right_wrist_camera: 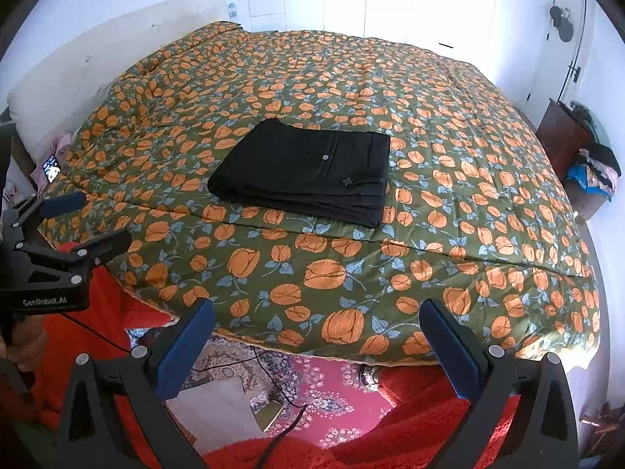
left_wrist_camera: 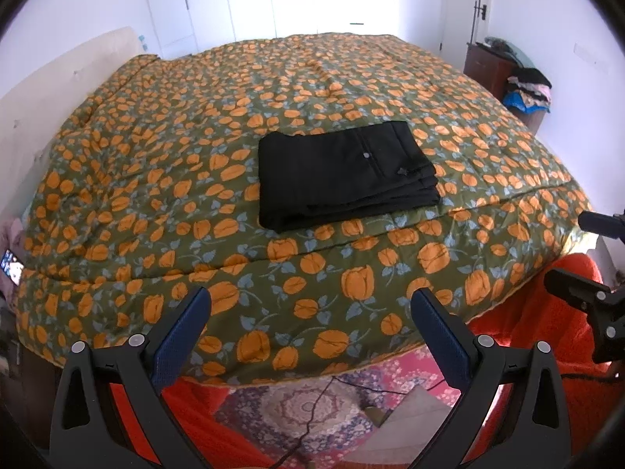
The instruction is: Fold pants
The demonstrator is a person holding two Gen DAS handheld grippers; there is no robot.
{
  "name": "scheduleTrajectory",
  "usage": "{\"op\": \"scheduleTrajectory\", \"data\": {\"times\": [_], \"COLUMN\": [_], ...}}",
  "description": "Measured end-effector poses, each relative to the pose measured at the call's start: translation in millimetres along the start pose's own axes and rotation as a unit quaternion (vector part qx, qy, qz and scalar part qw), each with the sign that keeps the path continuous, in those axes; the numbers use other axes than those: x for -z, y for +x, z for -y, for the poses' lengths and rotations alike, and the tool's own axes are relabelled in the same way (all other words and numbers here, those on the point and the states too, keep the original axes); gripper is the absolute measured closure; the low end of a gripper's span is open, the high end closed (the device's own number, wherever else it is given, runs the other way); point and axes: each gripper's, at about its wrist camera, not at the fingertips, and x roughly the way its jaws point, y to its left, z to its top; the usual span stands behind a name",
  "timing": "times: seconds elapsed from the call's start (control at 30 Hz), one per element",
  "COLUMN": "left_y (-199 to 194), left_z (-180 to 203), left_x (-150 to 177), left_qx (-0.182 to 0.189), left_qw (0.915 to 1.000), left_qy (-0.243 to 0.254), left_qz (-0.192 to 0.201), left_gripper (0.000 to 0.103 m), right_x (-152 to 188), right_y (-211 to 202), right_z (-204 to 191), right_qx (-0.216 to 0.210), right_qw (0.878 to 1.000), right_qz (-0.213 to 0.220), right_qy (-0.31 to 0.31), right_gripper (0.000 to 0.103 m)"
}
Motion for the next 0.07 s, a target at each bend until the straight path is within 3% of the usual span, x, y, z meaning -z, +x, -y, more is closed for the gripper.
{"op": "scheduleTrajectory", "data": {"times": [0.07], "left_y": [-1.7], "left_z": [2.4], "left_x": [1.1], "left_qx": [-0.006], "left_qw": [1.0], "left_qy": [0.005], "left_qz": [0.004], "left_gripper": [0.001], "right_x": [-0.5], "right_y": [0.4], "right_z": [0.2], "right_qx": [0.0], "right_qw": [1.0], "right_qz": [0.001], "right_qy": [0.001], "right_gripper": [0.0]}}
